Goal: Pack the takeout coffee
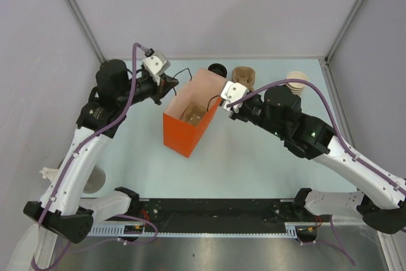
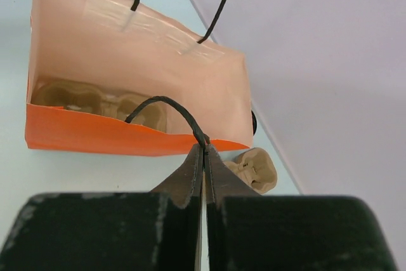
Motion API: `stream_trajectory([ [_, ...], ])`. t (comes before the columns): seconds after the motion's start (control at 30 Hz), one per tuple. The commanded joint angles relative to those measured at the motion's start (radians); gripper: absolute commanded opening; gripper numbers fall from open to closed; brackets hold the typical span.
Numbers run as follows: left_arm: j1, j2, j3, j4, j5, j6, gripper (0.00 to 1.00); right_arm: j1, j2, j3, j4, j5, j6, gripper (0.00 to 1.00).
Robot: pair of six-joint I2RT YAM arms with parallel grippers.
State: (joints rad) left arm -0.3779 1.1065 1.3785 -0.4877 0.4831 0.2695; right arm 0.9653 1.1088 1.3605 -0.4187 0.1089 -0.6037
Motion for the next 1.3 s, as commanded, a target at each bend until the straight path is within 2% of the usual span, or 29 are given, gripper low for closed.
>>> stream_trajectory([
  [0.0,0.014,0.000,0.002,0.050,0.037,-0.052,0.01,-0.005,0.023,0.042,0.035,0.012,0.027,0.00],
  [0.23,0.034,-0.028,-0.147,0.138,-0.021,-0.072,0.00,-0.042,0.092,0.017,0.006,-0.052,0.053,0.00],
  [0.57,0.037,-0.020,-0.151,0.141,-0.064,-0.075,0.06,-0.059,0.100,0.000,0.029,-0.080,0.070,0.01],
  [0.7,0.037,-0.020,-0.118,0.141,-0.075,-0.072,0.04,-0.059,0.080,0.002,0.066,-0.081,0.071,0.00],
  [0.77,0.037,-0.011,-0.052,0.115,-0.069,-0.072,0.03,-0.056,0.068,0.011,0.093,-0.065,0.064,0.00],
  [0.83,0.037,0.006,0.020,0.074,-0.054,-0.069,0.02,-0.060,0.075,0.061,0.066,-0.049,0.067,0.00],
  [0.93,0.037,0.009,0.050,0.072,-0.040,-0.076,0.02,-0.066,0.072,0.097,0.052,-0.044,0.071,0.00],
  [1.27,0.037,0.003,-0.142,0.138,-0.066,-0.058,0.01,-0.074,0.124,0.013,0.031,-0.087,0.081,0.00],
])
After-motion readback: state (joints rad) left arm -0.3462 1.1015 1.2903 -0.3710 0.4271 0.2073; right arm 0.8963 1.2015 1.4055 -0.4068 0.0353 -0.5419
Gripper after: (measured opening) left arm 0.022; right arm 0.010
